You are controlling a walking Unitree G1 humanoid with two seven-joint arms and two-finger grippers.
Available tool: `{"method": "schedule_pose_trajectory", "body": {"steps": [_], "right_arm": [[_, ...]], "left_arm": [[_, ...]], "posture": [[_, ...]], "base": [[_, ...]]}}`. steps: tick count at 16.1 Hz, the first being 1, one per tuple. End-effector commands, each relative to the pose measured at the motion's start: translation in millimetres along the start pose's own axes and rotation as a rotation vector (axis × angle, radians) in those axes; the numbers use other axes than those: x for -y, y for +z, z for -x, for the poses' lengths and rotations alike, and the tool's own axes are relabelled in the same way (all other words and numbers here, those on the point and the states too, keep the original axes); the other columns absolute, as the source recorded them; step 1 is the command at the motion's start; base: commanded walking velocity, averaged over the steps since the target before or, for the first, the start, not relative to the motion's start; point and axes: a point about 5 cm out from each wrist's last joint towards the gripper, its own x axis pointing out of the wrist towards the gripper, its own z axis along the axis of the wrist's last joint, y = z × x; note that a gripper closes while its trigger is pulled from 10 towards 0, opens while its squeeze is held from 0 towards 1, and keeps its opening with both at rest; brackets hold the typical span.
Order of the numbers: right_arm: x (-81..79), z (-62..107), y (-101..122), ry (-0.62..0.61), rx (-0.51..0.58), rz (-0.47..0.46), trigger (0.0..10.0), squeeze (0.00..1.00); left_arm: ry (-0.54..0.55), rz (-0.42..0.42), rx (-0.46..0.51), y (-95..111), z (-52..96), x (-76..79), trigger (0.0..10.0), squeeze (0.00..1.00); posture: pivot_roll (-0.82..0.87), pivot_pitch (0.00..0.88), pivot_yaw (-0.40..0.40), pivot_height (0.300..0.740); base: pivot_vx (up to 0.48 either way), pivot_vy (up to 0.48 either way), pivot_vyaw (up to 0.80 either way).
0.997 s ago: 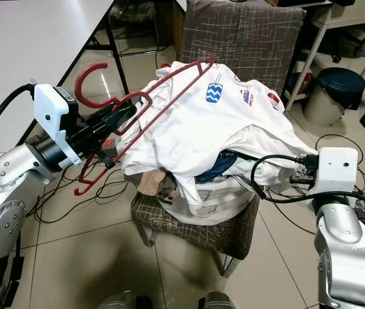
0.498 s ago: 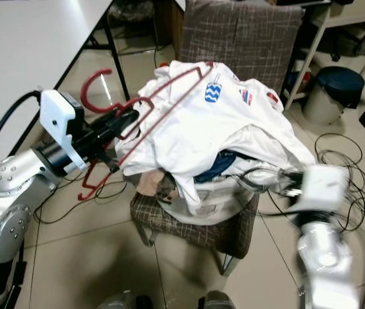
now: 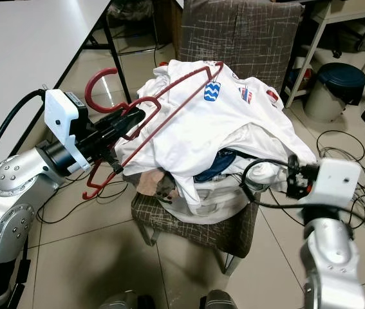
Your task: Hang hanger
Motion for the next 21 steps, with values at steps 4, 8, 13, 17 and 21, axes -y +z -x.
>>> {"method": "schedule_pose_trajectory", "body": {"steps": [4, 8, 13, 17, 21], "right_arm": [[10.4, -7.0, -8.4, 0.055, -0.057, 0.087, 10.0, 1.0], [23.1, -5.2, -21.2, 0.121, -0.125, 0.239, 10.0, 0.0], [39.4, -8.1, -15.0, 0.042, -0.068, 0.291, 10.0, 0.0], [42.0, -12.8, -4.4, 0.016, 0.052, 0.271, 10.0, 0.0], [32.2, -12.4, -10.6, 0.082, 0.065, 0.285, 10.0, 0.0]], "left_arm": [[-0.029, -0.005, 0.01, 5.7, 1.3, 2.5, 10.0, 0.0], [-0.011, -0.016, 0.005, 7.2, 4.4, -0.3, 10.0, 0.0], [-0.002, -0.019, 0.007, 9.8, 5.0, -2.4, 10.0, 0.0], [0.002, -0.025, 0.004, 10.7, 5.3, -3.6, 10.0, 0.0], [0.011, -0.03, -0.001, 11.6, 6.4, -4.9, 10.0, 0.0]], "posture": [[-0.1, 0.077, 0.107, 0.74], [-0.09, 0.085, 0.096, 0.74], [-0.09, 0.095, 0.1, 0.74], [-0.08, 0.095, 0.105, 0.74], [-0.07, 0.099, 0.102, 0.74]], "base": [[0.0, 0.0, 0.0], [0.0, 0.0, 0.0], [0.0, 0.0, 0.0], [0.0, 0.0, 0.0], [0.0, 0.0, 0.0]]}}
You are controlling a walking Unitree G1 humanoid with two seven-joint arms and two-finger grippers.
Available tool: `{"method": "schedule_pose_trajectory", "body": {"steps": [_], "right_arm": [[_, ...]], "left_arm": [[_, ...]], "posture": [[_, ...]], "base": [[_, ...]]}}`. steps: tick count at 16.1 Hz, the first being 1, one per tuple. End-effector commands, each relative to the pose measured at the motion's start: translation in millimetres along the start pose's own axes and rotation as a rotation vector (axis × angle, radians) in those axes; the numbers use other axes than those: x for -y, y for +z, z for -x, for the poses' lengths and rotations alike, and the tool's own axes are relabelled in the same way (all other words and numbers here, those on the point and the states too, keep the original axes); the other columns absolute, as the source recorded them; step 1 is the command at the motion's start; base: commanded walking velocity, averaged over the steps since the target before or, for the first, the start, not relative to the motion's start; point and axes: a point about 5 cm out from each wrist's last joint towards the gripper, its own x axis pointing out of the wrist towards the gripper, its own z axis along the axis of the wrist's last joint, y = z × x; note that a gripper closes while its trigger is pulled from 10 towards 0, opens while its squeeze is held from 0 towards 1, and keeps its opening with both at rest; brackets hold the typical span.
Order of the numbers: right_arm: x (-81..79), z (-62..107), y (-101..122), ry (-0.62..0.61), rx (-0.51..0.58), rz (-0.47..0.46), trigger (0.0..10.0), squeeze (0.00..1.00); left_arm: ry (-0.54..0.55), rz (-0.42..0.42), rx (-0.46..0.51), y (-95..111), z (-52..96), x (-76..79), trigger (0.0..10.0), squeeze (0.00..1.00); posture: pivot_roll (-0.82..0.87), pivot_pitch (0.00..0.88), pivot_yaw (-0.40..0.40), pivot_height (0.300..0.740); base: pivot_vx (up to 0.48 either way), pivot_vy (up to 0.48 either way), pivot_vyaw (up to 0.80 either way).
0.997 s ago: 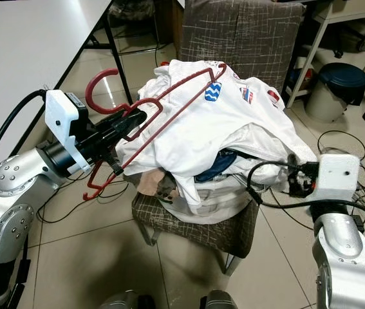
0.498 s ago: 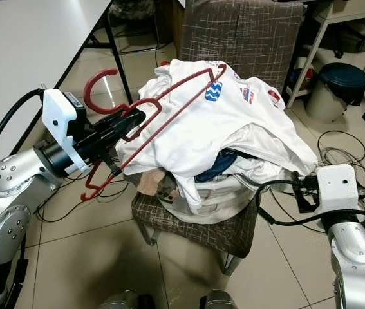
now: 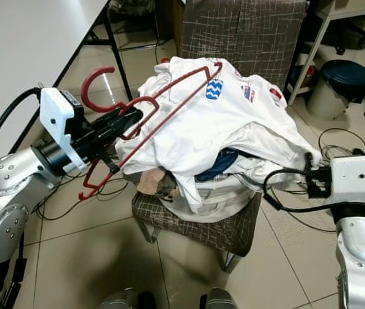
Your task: Hang hanger
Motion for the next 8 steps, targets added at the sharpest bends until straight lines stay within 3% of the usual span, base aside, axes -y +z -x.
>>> {"method": "schedule_pose_trajectory", "body": {"steps": [1, 8], "right_arm": [[-3.4, -0.3, -1.6, 0.012, -0.002, 0.005, 10.0, 0.0], [2.5, -17.6, -3.7, -0.005, 0.026, -0.051, 10.0, 0.0]], "left_arm": [[0.012, -0.027, 0.01, 7.7, 2.7, -3.3, 10.0, 0.0], [0.01, -0.031, 0.009, 8.9, 1.8, -4.0, 10.0, 0.0]], "posture": [[-0.07, 0.1, 0.102, 0.74], [-0.06, 0.104, 0.105, 0.74]], "base": [[0.0, 0.0, 0.0], [0.0, 0.0, 0.0]]}}
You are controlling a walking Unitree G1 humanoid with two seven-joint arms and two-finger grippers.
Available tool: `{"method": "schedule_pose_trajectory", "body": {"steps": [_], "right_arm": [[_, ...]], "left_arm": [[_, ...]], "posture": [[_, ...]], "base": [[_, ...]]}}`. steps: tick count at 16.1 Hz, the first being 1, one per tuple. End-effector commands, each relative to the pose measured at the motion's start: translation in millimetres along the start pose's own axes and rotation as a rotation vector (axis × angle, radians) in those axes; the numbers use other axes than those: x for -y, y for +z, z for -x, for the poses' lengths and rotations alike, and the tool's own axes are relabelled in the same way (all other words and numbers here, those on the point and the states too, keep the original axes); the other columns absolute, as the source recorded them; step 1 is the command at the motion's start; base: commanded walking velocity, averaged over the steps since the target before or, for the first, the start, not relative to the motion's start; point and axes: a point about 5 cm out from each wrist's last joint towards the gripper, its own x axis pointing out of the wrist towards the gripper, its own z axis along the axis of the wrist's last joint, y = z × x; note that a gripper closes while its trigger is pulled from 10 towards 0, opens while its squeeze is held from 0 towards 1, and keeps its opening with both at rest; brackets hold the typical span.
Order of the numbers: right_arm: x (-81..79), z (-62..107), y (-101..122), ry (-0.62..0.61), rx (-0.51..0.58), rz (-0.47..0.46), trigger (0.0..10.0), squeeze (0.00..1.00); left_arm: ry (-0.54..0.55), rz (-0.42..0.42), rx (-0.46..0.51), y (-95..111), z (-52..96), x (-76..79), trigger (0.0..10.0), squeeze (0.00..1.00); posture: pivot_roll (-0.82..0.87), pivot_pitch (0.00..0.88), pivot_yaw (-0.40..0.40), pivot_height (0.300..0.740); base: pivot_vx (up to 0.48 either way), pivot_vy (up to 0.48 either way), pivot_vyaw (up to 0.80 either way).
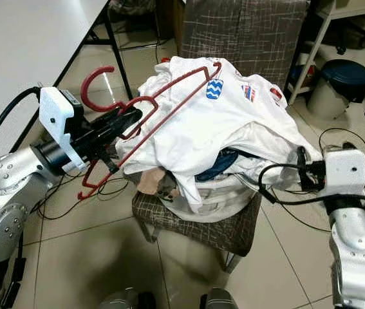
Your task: Hang hanger
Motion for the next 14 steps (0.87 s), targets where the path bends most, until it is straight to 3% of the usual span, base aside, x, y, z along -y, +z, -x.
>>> {"method": "schedule_pose_trajectory", "body": {"steps": [1, 2, 3, 4, 9, 14], "right_arm": [[4.3, -2.7, -3.8, -0.009, -0.015, -0.014, 10.0, 0.0], [4.0, -3.1, -5.6, -0.003, -0.027, -0.014, 10.0, 0.0], [3.5, -3.1, -6.9, 0.002, -0.037, -0.022, 9.2, 0.0], [1.1, -2.6, -12.9, 0.021, -0.067, -0.046, 0.0, 0.0], [1.6, 2.6, -23.6, 0.022, -0.14, -0.053, 0.0, 0.0], [3.8, 0.4, -19.1, 0.025, -0.111, -0.056, 0.0, 0.0]], "left_arm": [[0.006, -0.024, 0.012, 8.0, 2.1, -2.4, 10.0, 0.0], [0.006, -0.025, 0.012, 8.1, 2.5, -2.1, 10.0, 0.0], [0.006, -0.025, 0.012, 8.2, 2.7, -2.1, 10.0, 0.0], [0.009, -0.026, 0.012, 8.4, 2.6, -2.4, 10.0, 0.0], [0.0, -0.029, 0.02, 10.8, 1.6, -2.4, 10.0, 0.0], [-0.022, -0.033, 0.023, 10.3, 0.4, -1.1, 10.0, 0.0]], "posture": [[-0.06, 0.103, 0.104, 0.74], [-0.06, 0.102, 0.101, 0.74], [-0.06, 0.102, 0.101, 0.74], [-0.06, 0.101, 0.1, 0.74], [-0.06, 0.089, 0.103, 0.74], [-0.07, 0.078, 0.107, 0.74]], "base": [[0.0, 0.0, 0.0], [0.0, 0.0, 0.0], [0.0, 0.0, 0.0], [0.0, 0.0, 0.0], [0.0, 0.0, 0.0], [0.0, 0.0, 0.0]]}}
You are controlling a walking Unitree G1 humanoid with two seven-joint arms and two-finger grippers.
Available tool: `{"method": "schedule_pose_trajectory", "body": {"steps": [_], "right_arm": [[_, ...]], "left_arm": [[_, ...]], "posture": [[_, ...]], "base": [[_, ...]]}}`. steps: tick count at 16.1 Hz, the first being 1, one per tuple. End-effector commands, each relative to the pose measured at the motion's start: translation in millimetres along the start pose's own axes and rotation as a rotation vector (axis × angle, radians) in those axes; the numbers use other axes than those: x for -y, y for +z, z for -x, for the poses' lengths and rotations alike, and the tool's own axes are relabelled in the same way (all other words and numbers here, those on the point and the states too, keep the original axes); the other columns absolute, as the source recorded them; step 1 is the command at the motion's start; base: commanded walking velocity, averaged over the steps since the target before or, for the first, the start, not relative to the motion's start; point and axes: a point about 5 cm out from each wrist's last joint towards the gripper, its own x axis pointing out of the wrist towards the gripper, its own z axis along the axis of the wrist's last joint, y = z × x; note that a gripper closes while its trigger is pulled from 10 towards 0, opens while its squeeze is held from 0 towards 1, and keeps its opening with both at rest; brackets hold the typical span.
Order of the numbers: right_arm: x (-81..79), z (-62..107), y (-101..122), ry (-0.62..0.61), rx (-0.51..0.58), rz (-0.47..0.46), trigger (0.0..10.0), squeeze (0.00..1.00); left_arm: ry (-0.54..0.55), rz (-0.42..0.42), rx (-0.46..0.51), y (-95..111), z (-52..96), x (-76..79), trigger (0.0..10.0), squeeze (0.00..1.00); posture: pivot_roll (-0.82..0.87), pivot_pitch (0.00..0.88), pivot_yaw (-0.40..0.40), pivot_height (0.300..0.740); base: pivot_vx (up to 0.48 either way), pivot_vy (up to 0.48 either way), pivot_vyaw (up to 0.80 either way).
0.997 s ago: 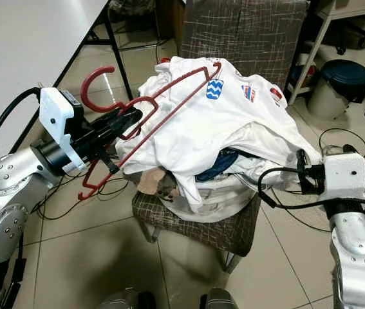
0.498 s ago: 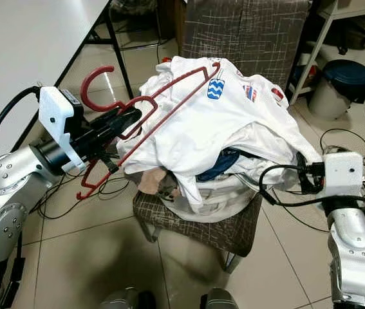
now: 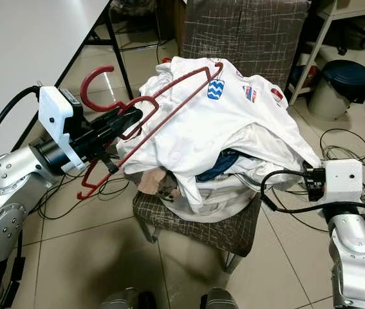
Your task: Hang hanger
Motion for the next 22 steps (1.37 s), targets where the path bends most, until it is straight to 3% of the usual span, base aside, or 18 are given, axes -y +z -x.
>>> {"method": "schedule_pose_trajectory", "body": {"steps": [1, 18, 20, 22], "right_arm": [[3.6, -2.3, 6.7, 0.005, 0.03, 0.0, 0.0, 0.0], [4.3, -10.5, 18.1, 0.041, 0.059, -0.04, 0.0, 0.0], [4.1, -15.0, 31.5, 0.063, 0.083, -0.075, 0.0, 0.0], [0.6, -21.8, 58.1, 0.124, 0.135, -0.108, 0.0, 0.0]], "left_arm": [[-0.01, -0.034, 0.023, 8.8, -0.3, -1.6, 10.0, 0.0], [-0.084, -0.045, 0.02, 8.0, -8.3, 9.2, 10.0, 0.0], [-0.149, -0.07, 0.013, 6.0, -16.6, 18.2, 10.0, 0.0], [-0.249, -0.094, 0.012, 1.8, -36.0, 33.1, 10.0, 0.0]], "posture": [[-0.07, 0.077, 0.106, 0.74], [-0.08, 0.081, 0.11, 0.74], [-0.08, 0.082, 0.105, 0.74], [-0.09, 0.082, 0.106, 0.74]], "base": [[0.0, 0.0, 0.0], [0.0, 0.0, 0.0], [0.0, 0.0, 0.0], [0.0, 0.0, 0.0]]}}
